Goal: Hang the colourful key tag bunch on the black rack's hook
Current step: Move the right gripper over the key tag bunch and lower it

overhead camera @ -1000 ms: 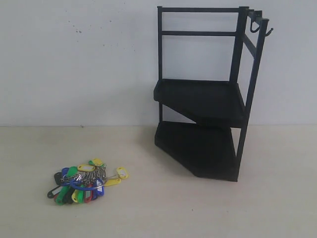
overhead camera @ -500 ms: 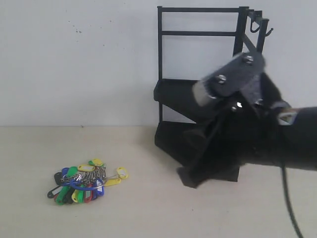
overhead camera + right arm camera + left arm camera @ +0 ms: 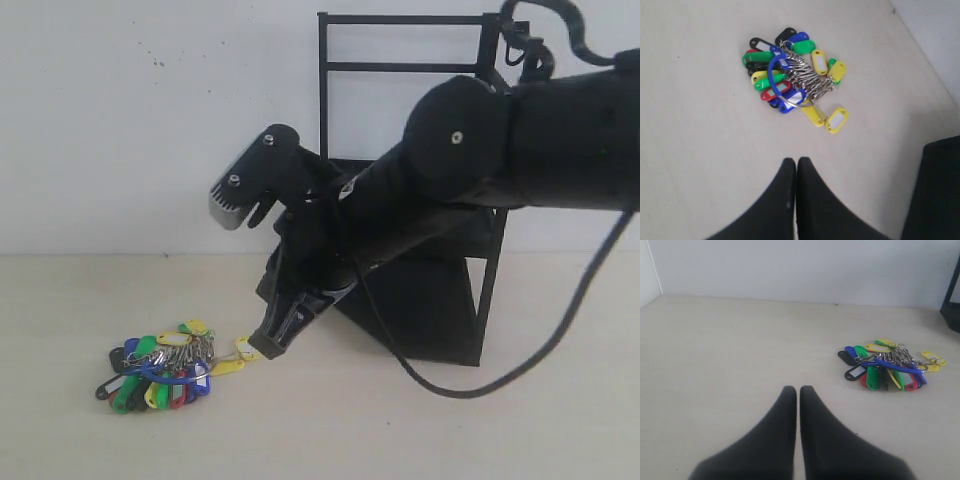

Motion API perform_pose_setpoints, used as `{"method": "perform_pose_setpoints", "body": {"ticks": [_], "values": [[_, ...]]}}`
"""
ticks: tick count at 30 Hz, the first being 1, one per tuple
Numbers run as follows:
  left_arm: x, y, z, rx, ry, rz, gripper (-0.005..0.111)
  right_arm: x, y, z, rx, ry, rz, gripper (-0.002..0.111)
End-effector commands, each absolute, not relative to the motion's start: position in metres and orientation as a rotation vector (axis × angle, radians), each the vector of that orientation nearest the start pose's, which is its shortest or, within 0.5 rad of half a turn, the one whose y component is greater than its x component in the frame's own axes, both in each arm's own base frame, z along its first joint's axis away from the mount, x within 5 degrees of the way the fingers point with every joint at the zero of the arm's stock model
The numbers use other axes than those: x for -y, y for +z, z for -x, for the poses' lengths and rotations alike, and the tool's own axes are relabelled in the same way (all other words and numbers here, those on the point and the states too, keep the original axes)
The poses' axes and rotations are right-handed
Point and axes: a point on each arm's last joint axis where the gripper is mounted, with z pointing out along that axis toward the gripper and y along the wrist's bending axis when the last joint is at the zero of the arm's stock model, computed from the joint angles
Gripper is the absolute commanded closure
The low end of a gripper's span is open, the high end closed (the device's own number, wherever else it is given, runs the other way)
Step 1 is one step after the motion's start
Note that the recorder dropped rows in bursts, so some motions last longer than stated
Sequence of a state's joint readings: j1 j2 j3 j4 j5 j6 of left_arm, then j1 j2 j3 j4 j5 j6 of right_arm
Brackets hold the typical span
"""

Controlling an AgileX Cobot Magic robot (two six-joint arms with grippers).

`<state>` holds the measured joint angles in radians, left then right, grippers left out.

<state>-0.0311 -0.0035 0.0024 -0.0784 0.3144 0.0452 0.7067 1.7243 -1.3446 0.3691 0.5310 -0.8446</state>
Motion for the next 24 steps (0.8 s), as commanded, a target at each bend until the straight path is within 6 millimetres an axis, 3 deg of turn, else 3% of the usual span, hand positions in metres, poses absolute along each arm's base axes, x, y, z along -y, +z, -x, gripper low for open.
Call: {"method": "perform_pose_setpoints", "body": {"ticks": [1,3,5,8,13,20,24], "values": [[0.004,0.185,-0.054,-1.791,-0.064,-0.014,0.102,-0.278,0.276,-0.295,-1.936,0.270,1.541,0.105],[0.004,0.185,-0.054,-1.791,-0.064,-0.014,0.102,-0.287,0.272,-0.294,-1.920,0.231,1.625,0.097],[0.004,0.185,-0.054,-1.791,-0.064,-0.014,0.102,-0.301,0.264,-0.290,-1.878,0.175,1.710,0.081],[0.004,0.185,-0.054,-1.791,-0.064,-0.014,0.102,-0.325,0.251,-0.285,-1.800,0.082,1.736,0.064],[0.004,0.185,-0.054,-1.791,-0.064,-0.014,0.102,-0.358,0.227,-0.286,-1.668,0.055,1.650,0.063],[0.004,0.185,-0.054,-1.791,-0.064,-0.014,0.102,-0.377,0.189,-0.301,-1.655,0.079,1.622,0.063],[0.004,0.185,-0.054,-1.791,-0.064,-0.014,0.102,-0.393,0.179,-0.314,-1.660,0.083,1.605,0.063]]}}
